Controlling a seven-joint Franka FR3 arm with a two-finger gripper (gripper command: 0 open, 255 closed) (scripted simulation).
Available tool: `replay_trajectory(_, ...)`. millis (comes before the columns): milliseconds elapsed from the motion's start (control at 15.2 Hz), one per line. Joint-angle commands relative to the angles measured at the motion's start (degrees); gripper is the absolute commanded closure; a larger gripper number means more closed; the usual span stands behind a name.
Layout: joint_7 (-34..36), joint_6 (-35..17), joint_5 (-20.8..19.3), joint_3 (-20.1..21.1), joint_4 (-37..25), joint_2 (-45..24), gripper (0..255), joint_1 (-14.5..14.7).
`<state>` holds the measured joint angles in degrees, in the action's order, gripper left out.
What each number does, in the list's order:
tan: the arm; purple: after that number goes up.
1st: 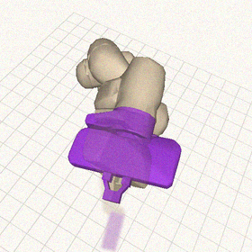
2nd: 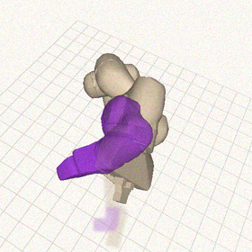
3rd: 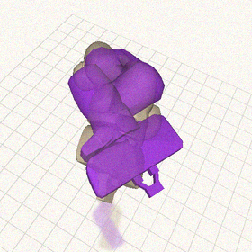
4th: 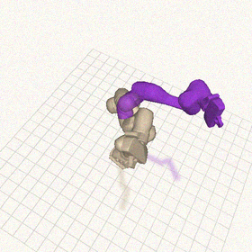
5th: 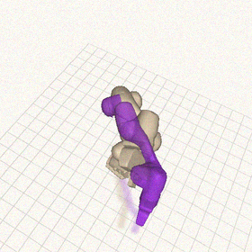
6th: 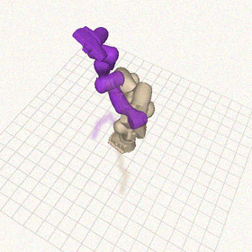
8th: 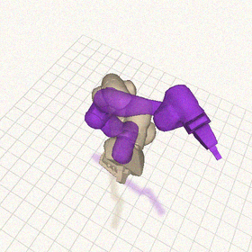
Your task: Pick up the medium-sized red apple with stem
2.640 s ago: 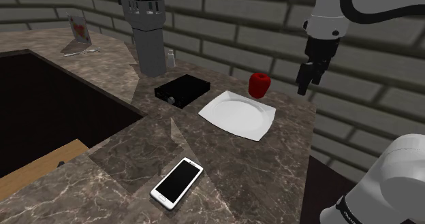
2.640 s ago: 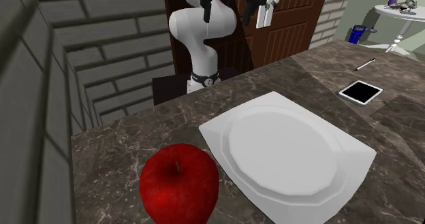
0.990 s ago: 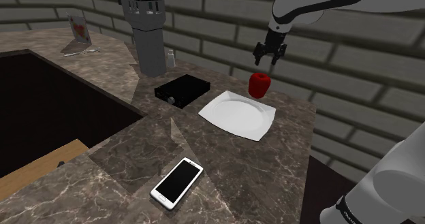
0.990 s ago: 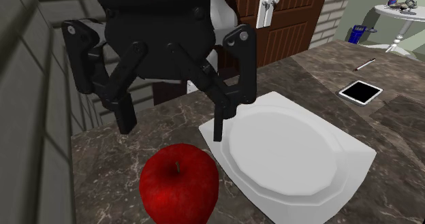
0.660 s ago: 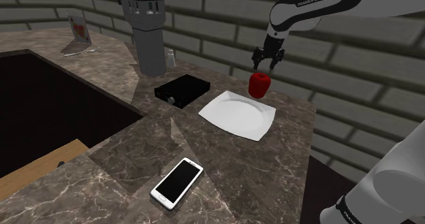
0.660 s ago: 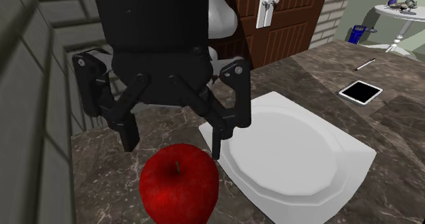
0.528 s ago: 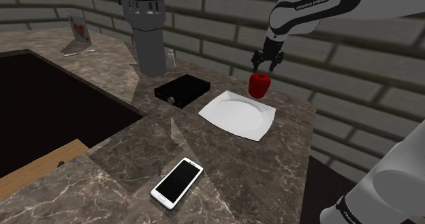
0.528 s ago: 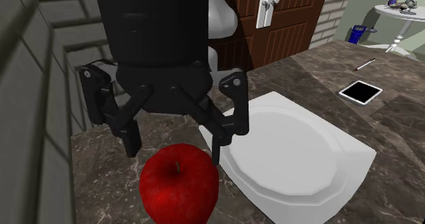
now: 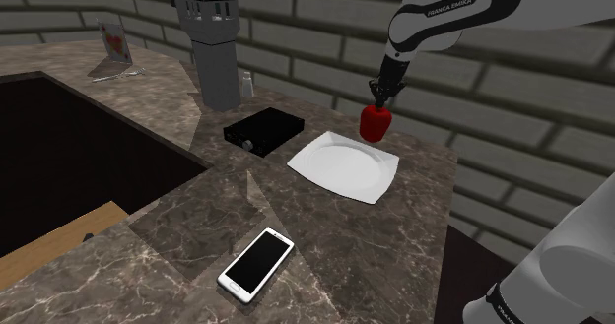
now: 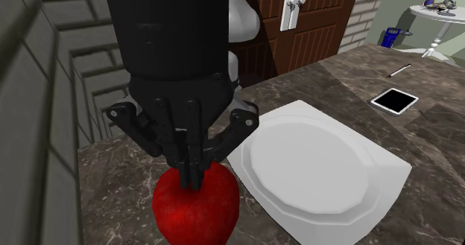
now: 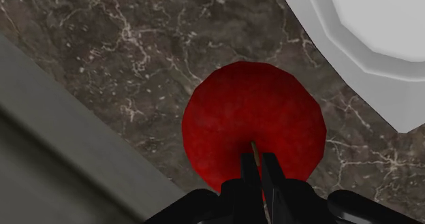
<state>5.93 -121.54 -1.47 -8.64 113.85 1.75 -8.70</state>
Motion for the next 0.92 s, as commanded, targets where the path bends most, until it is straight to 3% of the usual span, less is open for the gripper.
replay_trajectory(0, 0.0, 0.0, 0.0, 0.0, 0.0, 0.0, 255, 0.0)
replay_trajectory(858, -0.1, 8.4, -0.1, 0.1, -7.4, 1.0, 255, 0.0)
